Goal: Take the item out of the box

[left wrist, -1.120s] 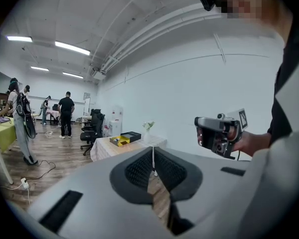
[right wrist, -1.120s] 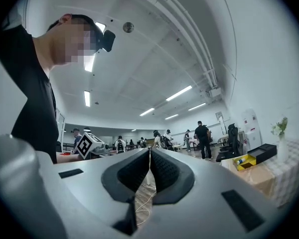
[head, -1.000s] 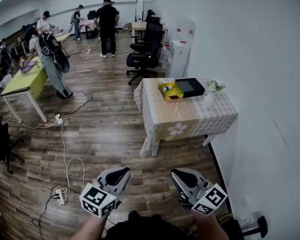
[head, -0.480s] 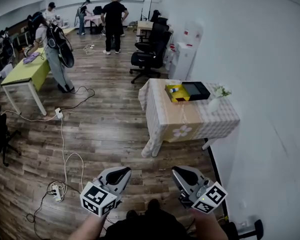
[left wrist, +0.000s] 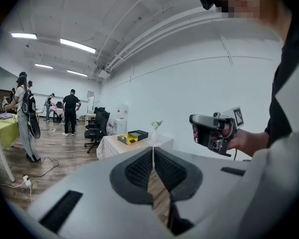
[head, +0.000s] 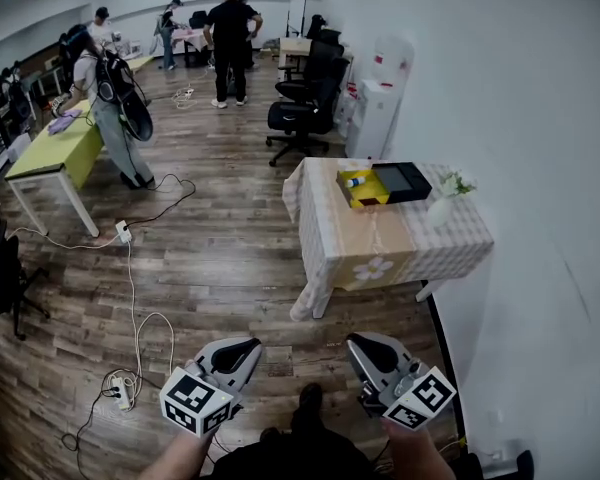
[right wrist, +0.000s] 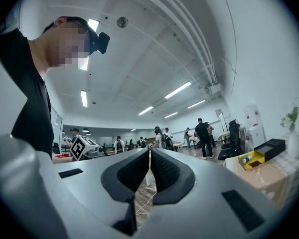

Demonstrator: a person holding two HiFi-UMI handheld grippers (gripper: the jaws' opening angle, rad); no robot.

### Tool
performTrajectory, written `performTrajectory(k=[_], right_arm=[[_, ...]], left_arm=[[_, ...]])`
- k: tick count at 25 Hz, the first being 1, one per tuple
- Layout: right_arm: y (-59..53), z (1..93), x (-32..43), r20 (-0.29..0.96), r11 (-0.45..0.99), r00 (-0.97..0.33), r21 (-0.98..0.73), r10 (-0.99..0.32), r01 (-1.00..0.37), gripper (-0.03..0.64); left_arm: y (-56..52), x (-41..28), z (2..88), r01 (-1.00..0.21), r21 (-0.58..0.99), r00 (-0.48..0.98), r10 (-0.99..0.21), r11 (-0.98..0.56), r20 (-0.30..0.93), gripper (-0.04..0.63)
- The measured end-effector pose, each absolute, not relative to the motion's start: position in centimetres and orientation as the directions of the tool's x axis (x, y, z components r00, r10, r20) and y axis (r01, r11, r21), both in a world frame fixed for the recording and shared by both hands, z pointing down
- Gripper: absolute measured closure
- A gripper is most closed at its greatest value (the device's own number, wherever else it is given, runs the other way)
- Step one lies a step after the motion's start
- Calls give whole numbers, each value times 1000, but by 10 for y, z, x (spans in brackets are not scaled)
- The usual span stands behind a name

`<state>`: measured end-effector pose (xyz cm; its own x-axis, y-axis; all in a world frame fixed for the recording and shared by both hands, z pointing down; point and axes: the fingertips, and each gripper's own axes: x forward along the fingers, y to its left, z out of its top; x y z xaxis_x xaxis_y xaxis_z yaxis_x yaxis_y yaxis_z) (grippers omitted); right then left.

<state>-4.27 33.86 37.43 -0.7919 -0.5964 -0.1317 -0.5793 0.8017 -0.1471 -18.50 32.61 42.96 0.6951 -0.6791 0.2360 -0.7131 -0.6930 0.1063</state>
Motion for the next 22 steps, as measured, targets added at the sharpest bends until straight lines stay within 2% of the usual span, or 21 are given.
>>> performTrajectory(k=[14, 22], right_arm=[[198, 379, 25, -172, 795, -777, -184, -606, -578, 578], [160, 369, 63, -218, 807, -777, -184, -591, -562, 578]], left_arm=[[190, -115, 427, -710, 90, 688, -662, -698, 296, 575], [141, -86, 417, -727, 59, 667, -682, -684, 299, 574]])
